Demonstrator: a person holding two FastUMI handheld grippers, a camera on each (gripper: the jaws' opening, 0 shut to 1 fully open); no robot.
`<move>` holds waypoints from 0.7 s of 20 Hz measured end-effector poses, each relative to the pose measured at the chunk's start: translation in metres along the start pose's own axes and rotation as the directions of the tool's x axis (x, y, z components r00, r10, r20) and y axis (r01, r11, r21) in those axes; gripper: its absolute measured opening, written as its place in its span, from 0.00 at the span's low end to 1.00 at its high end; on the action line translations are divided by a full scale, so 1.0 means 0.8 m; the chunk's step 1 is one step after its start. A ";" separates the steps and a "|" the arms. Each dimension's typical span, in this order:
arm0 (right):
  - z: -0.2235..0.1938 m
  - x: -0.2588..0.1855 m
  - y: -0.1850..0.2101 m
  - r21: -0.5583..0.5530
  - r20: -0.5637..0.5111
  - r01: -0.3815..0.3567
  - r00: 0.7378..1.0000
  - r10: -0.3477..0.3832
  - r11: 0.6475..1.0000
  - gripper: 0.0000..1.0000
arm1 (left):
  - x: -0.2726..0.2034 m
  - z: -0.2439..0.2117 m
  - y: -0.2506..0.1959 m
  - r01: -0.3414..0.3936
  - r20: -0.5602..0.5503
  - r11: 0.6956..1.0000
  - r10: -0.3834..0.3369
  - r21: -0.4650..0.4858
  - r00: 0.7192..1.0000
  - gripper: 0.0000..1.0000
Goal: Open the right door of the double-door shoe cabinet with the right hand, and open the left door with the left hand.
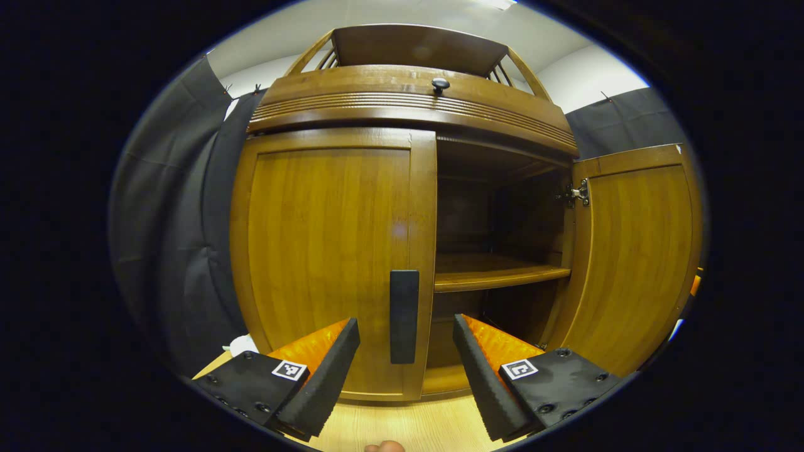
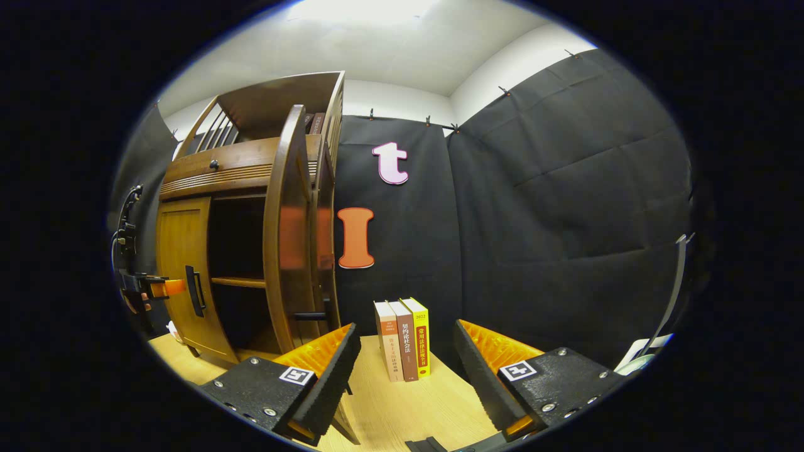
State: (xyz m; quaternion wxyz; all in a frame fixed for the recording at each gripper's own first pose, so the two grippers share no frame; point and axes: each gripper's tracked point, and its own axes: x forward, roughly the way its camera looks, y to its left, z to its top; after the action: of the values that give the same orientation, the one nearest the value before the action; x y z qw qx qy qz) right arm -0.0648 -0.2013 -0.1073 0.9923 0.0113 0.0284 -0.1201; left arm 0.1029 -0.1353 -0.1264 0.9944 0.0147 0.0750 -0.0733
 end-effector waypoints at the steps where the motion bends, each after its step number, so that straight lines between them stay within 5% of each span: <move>1: 0.000 0.002 -0.002 0.001 0.000 0.005 1.000 -0.005 1.000 0.95 | 0.010 -0.005 -0.002 0.004 -0.007 1.000 -0.004 -0.004 1.000 0.99; 7: -0.001 0.004 -0.010 0.025 0.003 0.025 1.000 -0.025 0.999 0.87 | 0.058 -0.023 0.009 -0.018 -0.026 1.000 0.019 0.013 0.999 0.99; 8: 0.000 0.003 -0.010 0.027 0.005 0.025 1.000 -0.025 0.999 0.97 | 0.064 -0.024 0.015 -0.031 -0.020 0.999 0.031 0.016 0.999 0.99; 11: 0.005 0.000 -0.009 0.031 0.015 0.024 1.000 -0.024 0.999 0.92 | 0.078 -0.029 0.025 -0.045 -0.015 0.999 0.046 0.024 0.999 0.99; 14: 0.009 -0.005 -0.006 0.028 0.028 0.027 0.999 -0.027 0.999 0.97 | 0.087 -0.034 0.030 -0.050 -0.022 0.999 0.051 0.013 0.998 0.87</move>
State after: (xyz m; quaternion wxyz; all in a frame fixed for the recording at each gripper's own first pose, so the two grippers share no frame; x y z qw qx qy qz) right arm -0.0692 -0.2057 -0.1001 0.9906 0.0227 0.0130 -0.1341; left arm 0.1708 -0.1206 -0.1637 0.9949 0.0234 0.0853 -0.0485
